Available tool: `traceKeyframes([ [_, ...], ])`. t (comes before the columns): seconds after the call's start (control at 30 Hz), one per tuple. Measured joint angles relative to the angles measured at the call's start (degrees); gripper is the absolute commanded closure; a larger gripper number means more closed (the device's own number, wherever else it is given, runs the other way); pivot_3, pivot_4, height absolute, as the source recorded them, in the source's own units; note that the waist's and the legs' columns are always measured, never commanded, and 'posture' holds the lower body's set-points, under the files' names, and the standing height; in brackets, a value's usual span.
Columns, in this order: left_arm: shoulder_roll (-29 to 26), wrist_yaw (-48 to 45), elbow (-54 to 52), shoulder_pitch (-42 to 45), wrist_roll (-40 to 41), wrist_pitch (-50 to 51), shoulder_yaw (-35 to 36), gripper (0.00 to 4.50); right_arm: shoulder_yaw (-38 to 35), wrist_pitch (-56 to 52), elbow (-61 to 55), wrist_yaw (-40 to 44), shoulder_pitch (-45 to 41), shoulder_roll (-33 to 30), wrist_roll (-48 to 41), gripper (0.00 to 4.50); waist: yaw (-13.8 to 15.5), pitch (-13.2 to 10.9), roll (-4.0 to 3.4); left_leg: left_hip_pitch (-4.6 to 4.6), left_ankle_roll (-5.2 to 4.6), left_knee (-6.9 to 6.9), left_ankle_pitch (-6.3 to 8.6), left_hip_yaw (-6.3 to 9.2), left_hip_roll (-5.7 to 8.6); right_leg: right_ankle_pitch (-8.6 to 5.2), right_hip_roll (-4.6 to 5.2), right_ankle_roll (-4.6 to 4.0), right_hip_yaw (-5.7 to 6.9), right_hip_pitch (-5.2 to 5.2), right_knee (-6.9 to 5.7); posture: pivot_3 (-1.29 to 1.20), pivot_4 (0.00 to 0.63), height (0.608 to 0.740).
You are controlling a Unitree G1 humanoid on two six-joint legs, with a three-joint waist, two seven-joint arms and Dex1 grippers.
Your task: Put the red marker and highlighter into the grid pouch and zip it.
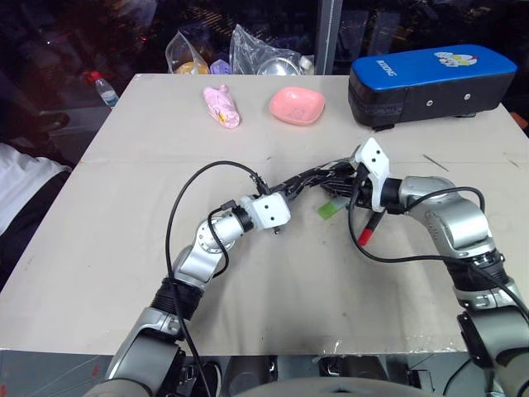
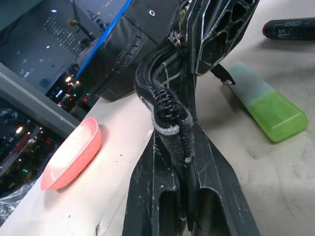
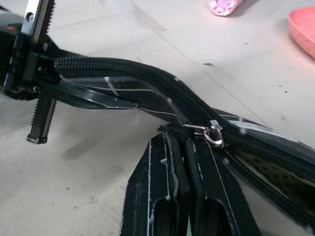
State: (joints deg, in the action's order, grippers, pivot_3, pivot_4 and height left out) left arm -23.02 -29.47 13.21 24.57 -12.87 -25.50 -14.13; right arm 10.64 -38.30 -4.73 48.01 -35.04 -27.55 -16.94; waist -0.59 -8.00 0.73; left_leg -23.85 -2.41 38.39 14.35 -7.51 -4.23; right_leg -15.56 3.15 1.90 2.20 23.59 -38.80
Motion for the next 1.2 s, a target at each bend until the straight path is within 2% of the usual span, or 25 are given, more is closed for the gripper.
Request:
traceKeyframes([
  [0.27,-0.31,-1.94,0.95,0.11,-0.45,-1.87,-1.29,4.50,3.47,2.91,-1.47,1.79,-0.46,-0.81,2.66,4.46,0.02,0.00,0.00,0.00,0.00,0.00,0.00,-0.01,0.00,0.00,0.00,0.00,0.00,0.00,0.01,0.00,0.150,0.740],
  [0.57,-1.55,-3.46,1.97,0.17,-1.03,-4.30,-2.25,4.50,8.54,11.94,-0.99,8.11,-1.99,-4.83,8.66,4.46,0.00,0.00,0.00,0.00,-0.01,0.00,0.00,-0.02,0.00,0.00,0.00,0.00,0.00,0.02,0.01,0.00,0.150,0.740],
  [0.9,-0.72,-3.24,3.11,0.78,-1.10,-4.63,-2.23,4.50,10.98,19.92,-0.82,10.33,-1.39,-4.50,13.41,4.46,0.02,-0.01,0.00,0.00,0.01,0.01,0.00,-0.02,0.00,0.00,0.00,0.00,0.00,0.02,0.00,0.00,0.150,0.740],
  [1.03,-0.58,-2.85,3.14,0.79,-1.09,-4.62,-2.18,4.50,10.84,20.83,0.25,10.10,-1.39,-3.85,13.91,3.24,0.05,-0.01,0.00,0.00,0.01,0.01,-0.01,-0.02,0.00,0.00,0.00,0.00,0.01,0.02,0.00,0.00,0.150,0.740],
  [1.1,-0.34,-2.60,3.13,0.82,-1.08,-4.61,-2.18,4.50,9.71,19.81,-0.36,10.68,-0.65,-4.33,12.34,2.32,0.22,-0.01,0.00,0.00,0.01,0.01,-0.01,-0.02,0.00,0.00,0.00,0.00,0.01,0.01,0.01,0.00,0.150,0.740],
  [1.2,-0.33,-2.32,3.11,0.79,-1.02,-4.51,-2.11,4.50,6.40,17.56,-2.27,10.44,1.17,-5.57,10.22,1.33,0.36,-0.01,0.00,0.00,0.01,0.02,-0.01,-0.03,0.00,0.00,0.01,0.00,0.00,0.01,0.01,0.00,0.150,0.740],
])
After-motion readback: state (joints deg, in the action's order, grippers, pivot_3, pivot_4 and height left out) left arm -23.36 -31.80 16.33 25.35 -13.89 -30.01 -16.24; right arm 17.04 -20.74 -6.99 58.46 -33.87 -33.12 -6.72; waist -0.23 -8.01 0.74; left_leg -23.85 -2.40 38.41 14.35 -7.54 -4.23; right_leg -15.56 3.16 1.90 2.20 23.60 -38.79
